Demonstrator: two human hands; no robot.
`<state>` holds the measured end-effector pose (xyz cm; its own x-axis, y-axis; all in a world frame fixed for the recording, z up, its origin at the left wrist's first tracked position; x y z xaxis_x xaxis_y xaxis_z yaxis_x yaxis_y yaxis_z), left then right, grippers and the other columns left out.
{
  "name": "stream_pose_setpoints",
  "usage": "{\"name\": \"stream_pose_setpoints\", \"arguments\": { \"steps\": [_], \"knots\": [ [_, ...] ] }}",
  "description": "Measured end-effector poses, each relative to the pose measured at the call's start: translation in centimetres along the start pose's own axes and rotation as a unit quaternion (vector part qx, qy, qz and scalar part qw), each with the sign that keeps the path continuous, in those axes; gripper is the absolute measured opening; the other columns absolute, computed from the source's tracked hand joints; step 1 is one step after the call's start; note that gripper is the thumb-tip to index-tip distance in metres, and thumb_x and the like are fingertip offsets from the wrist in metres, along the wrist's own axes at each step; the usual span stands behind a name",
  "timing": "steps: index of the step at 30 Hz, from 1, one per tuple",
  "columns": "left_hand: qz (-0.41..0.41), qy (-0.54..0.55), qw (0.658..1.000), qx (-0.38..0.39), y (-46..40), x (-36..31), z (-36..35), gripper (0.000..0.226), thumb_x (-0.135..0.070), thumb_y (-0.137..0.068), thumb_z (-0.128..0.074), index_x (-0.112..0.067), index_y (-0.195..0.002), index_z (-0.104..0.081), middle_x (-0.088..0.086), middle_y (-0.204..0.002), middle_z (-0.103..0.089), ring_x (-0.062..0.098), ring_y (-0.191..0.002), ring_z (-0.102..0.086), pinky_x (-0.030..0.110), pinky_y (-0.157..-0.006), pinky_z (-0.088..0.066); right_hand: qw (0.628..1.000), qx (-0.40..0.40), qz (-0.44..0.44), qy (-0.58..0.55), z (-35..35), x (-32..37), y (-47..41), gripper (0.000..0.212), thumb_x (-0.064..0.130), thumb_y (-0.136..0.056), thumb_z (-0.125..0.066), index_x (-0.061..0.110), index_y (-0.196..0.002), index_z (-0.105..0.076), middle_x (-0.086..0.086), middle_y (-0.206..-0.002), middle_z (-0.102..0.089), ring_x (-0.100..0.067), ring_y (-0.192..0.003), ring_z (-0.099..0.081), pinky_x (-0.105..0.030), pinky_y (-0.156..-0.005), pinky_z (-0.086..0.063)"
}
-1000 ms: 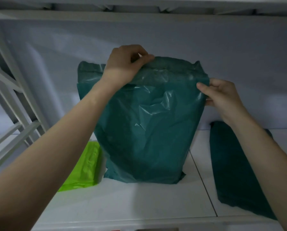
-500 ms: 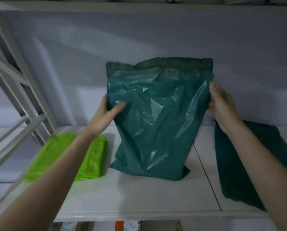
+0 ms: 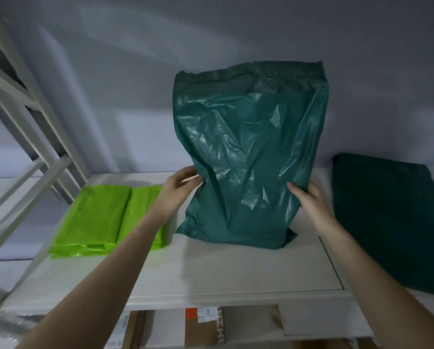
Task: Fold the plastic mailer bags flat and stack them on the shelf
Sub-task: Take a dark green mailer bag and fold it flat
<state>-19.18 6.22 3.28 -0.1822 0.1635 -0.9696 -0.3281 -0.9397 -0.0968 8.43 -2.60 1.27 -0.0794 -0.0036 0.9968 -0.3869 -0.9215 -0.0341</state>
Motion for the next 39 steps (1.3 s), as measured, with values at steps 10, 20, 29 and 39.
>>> {"name": "stream_pose_setpoints", "arguments": {
  "steps": [10,20,29,39],
  "knots": [
    [0.012,-0.095,0.994,0.061,0.4,0.8,-2.8,0.029,-0.035,-0.089,-0.062,-0.022,-0.114,-0.06,-0.004,-0.109,-0.067,0.011,-0.094,-0.065,0.033,-0.088,-0.053,0.974,-0.171,0.089,0.122,0.2,0.7,3.5,0.004,0.016,-0.092,-0.058,0.012,-0.092,-0.058,0.013,-0.081,-0.06,0.001,-0.076,-0.058,-0.004,-0.062,-0.044],
    [0.002,-0.03,0.995,-0.095,3.6,-1.1,-2.1,0.042,-0.037,-0.066,-0.083,-0.016,-0.098,-0.065,-0.003,-0.094,-0.072,0.014,-0.088,-0.068,0.042,-0.083,-0.056,0.951,-0.172,0.176,0.184,2.6,2.9,5.6,0.02,0.028,-0.089,-0.062,0.009,-0.096,-0.058,0.012,-0.078,-0.059,-0.002,-0.069,-0.058,-0.021,-0.067,-0.049],
    [-0.006,-0.09,0.974,-0.209,4.6,0.1,-1.9,0.051,-0.039,-0.067,-0.082,-0.007,-0.093,-0.052,-0.004,-0.083,-0.063,0.014,-0.078,-0.061,0.029,-0.067,-0.05,0.95,-0.124,0.18,0.223,1.9,1.5,4.1,0.031,0.024,-0.087,-0.065,0.001,-0.103,-0.052,-0.002,-0.085,-0.062,-0.014,-0.074,-0.057,-0.016,-0.059,-0.04],
    [0.189,-0.035,0.969,-0.155,1.6,8.3,-2.6,0.057,-0.047,-0.099,-0.03,-0.007,-0.14,-0.035,0.013,-0.147,-0.034,0.025,-0.136,-0.032,0.035,-0.113,-0.019,0.977,-0.092,-0.043,0.186,0.5,-5.5,-0.5,0.045,0.04,-0.098,-0.041,0.005,-0.126,-0.039,-0.005,-0.106,-0.054,-0.023,-0.094,-0.054,-0.026,-0.075,-0.036]
  ]
}}
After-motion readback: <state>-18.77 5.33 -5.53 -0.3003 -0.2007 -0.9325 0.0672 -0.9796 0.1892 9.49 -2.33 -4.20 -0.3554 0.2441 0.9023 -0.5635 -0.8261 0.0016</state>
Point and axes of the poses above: each hand's wrist, its own y-axis away from the middle knuckle, its own z-axis out of the back of the hand, x = y × z, the point moved 3 cm from there along -y, towards the middle knuckle
